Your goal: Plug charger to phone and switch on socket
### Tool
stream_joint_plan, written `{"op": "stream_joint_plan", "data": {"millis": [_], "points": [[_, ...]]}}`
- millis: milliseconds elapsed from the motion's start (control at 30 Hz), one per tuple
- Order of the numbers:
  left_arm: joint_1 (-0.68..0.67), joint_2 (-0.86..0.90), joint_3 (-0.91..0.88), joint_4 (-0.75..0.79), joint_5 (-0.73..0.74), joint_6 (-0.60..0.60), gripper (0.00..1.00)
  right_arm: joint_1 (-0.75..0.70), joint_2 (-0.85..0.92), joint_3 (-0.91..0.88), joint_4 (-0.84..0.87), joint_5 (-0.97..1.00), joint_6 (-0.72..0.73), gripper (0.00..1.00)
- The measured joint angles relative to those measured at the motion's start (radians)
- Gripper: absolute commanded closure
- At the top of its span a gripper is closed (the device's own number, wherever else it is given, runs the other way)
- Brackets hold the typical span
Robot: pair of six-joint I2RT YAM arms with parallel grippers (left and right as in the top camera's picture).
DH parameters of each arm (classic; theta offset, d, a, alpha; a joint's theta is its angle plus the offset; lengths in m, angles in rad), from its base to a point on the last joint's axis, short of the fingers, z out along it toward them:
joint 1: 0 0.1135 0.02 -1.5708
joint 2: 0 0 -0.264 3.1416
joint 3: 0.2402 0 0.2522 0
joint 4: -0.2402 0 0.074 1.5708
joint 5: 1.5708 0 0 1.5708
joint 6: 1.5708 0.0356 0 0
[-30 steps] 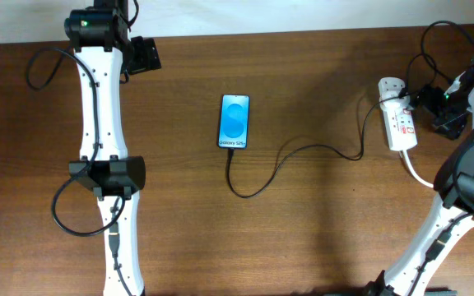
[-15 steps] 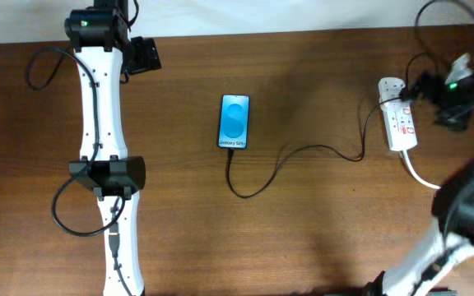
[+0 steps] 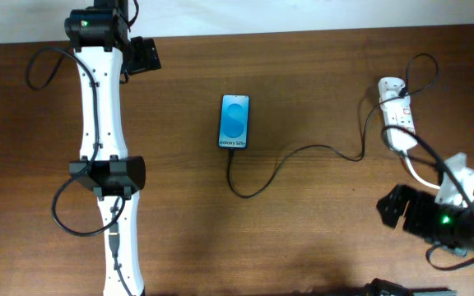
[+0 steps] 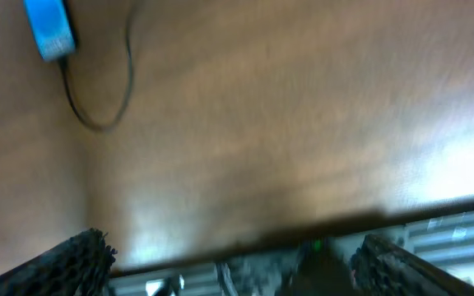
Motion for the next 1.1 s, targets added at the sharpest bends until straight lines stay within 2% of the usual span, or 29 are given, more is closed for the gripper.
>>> {"op": "stream_joint_plan", "data": {"millis": [267, 333, 533, 667, 833, 1033, 1100], "points": [[0.000, 0.000, 0.000, 0.000, 0.000, 0.000, 0.01, 0.000, 0.012, -0.031, -0.014, 0.007, -0.018, 0.02], [0.000, 0.000, 0.000, 0.000, 0.000, 0.000, 0.01, 0.000, -0.037, -0.034, 0.005, 0.007, -0.054, 0.02], [0.000, 0.000, 0.000, 0.001, 0.000, 0.000, 0.01, 0.000, -0.369, -0.039, 0.108, -0.012, -0.091, 0.02], [0.000, 0.000, 0.000, 0.000, 0.000, 0.000, 0.01, 0.003, -0.459, -0.039, 0.141, -0.051, -0.146, 0.02], [0.000, 0.000, 0.000, 0.000, 0.000, 0.000, 0.01, 0.192, -0.533, -0.042, 0.234, -0.075, -0.158, 0.02], [0.000, 0.000, 0.000, 0.000, 0.000, 0.000, 0.01, 0.210, -0.582, -0.042, 0.247, -0.081, -0.158, 0.02], [0.000, 0.000, 0.000, 0.000, 0.000, 0.000, 0.01, 0.245, -0.626, -0.055, 0.327, -0.083, -0.158, 0.02]]}}
